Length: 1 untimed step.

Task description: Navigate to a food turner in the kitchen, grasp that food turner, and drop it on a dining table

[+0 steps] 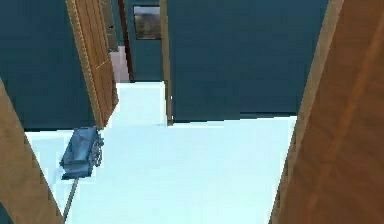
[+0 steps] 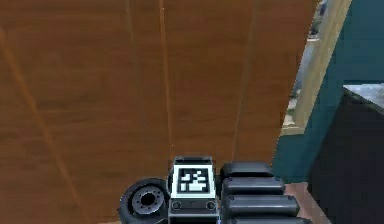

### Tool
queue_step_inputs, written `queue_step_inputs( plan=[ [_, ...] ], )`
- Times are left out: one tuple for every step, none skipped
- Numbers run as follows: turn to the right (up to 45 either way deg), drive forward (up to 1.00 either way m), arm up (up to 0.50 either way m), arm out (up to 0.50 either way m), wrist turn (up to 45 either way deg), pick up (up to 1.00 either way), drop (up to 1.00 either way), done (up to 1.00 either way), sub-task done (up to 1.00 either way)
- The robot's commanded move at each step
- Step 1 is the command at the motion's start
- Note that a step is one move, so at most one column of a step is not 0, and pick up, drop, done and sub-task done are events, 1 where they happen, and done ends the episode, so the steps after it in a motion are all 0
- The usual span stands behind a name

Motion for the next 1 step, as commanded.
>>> queue_step_inputs(
  plan=[
    [-6.0,0.0,0.0,0.0,0.0,0.0,0.0,0.0,0.0]
  ],
)
